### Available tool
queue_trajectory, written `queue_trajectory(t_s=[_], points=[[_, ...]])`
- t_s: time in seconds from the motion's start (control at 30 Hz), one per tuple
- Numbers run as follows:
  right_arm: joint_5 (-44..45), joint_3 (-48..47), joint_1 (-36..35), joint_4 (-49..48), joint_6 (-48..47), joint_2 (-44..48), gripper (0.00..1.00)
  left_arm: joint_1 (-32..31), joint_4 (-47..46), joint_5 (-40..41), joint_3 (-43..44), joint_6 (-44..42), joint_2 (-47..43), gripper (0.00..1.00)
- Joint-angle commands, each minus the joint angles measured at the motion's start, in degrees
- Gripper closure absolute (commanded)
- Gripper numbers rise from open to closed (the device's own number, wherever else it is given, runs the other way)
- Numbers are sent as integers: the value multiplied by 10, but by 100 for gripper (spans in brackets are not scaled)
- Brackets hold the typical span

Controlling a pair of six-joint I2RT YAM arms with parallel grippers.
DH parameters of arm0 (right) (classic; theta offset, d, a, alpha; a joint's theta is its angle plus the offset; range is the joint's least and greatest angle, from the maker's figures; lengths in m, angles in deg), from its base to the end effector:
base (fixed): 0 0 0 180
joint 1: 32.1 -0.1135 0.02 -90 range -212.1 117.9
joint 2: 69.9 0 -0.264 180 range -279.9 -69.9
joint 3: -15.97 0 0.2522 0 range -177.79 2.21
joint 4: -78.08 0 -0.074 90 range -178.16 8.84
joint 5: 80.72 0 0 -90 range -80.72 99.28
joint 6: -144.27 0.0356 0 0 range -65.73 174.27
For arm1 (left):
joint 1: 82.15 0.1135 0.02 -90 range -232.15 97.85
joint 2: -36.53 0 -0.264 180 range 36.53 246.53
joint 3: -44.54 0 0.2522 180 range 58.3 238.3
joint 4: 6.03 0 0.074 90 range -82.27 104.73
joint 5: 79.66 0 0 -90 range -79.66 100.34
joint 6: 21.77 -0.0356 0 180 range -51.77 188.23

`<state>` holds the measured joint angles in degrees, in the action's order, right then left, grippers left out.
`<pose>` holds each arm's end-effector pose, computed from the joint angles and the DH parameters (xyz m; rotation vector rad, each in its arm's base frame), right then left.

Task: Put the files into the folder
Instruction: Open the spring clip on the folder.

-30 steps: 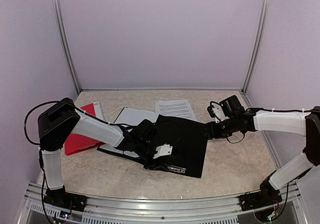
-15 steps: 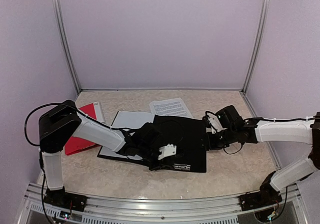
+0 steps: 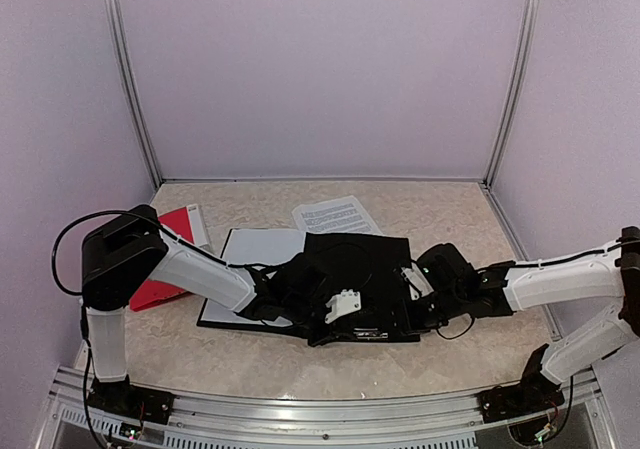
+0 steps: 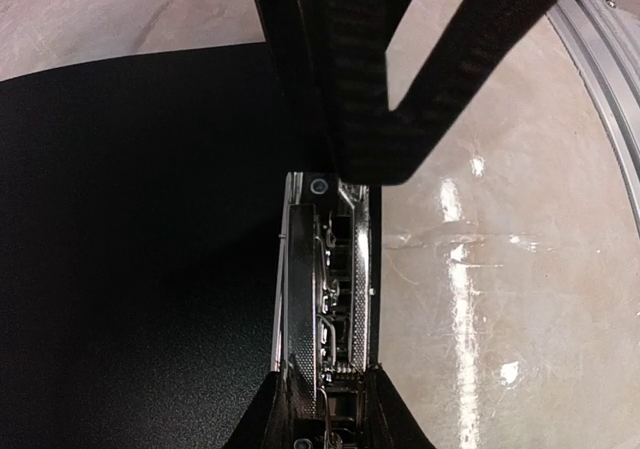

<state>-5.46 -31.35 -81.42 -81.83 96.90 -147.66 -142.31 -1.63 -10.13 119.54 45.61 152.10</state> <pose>0.1563 0.1958 0.1600 -0.2814 2.6762 0.9350 0.1890 -0.3544 0.1117 1.7276 1.6876 -0.7330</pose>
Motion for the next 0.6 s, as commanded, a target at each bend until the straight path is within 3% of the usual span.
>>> queue_trajectory(t_s=[0.0, 0.37, 0.57], points=[[5, 16, -19, -20, 28, -5, 66, -1, 30, 23, -9, 18, 16, 77], [34, 19, -21, 17, 16, -7, 69, -1, 36, 23, -9, 16, 14, 77], [27, 27, -22, 2, 12, -27, 77, 0, 41, 24, -8, 17, 16, 77]])
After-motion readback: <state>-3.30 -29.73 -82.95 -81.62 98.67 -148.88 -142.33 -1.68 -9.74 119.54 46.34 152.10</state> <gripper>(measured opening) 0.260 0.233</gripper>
